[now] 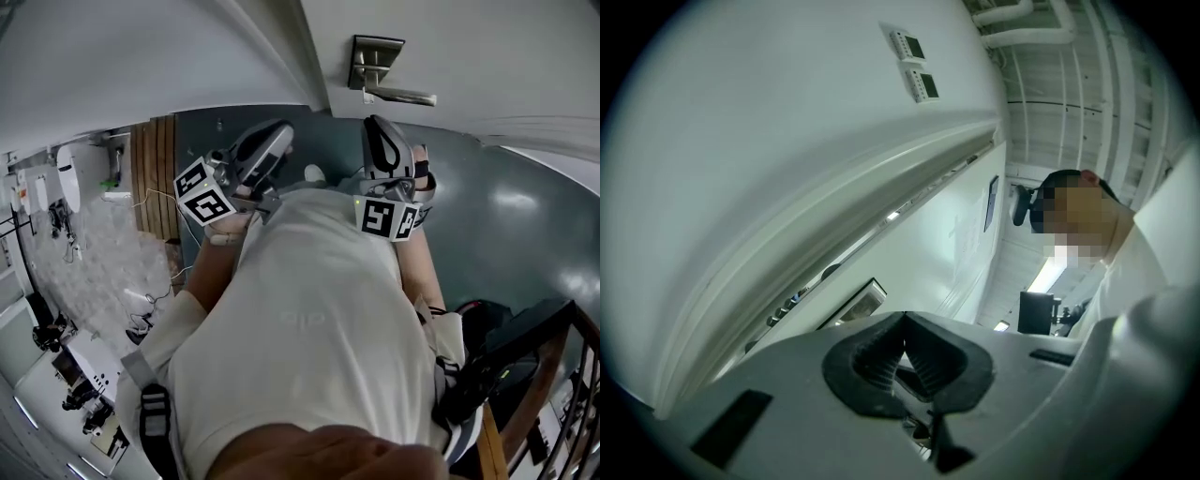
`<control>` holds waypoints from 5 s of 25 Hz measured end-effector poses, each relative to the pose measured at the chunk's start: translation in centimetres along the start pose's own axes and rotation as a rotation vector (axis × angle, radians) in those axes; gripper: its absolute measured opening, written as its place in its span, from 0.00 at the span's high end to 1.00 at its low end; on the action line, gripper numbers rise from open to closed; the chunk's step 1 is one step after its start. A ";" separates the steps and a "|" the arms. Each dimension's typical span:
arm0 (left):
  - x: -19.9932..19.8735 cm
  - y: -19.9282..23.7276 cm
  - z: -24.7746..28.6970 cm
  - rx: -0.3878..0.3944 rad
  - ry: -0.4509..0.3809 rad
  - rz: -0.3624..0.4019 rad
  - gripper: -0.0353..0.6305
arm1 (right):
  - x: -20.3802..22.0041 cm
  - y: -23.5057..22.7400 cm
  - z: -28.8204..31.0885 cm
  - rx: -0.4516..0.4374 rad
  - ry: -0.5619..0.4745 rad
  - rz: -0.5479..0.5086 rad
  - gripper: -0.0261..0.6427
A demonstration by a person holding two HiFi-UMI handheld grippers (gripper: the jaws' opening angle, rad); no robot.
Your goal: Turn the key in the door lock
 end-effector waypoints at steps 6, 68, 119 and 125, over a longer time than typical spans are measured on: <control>0.6 1.0 -0.7 -0.004 0.030 -0.030 0.93 | 3.9 1.8 1.8 0.064 0.159 -0.107 0.92; 2.7 3.7 -4.3 -0.011 0.041 -0.132 0.93 | 11.1 2.6 8.3 0.191 -0.146 1.474 0.89; 2.7 5.1 -4.2 -0.019 0.006 -0.202 0.93 | 6.2 3.4 2.8 0.108 0.164 0.135 0.78; 2.7 4.9 -4.8 -0.028 0.001 -0.203 0.94 | 8.0 5.2 6.2 0.145 0.305 -0.270 0.78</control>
Point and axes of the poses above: the fingertips, and each gripper's own axes: z forward along the fingers, y to its left, x out of its underside, the point moved 7 cm from there along -z, backward along the fingers, and after that the axes turned 3 degrees about -x, right-handed, at the moved point
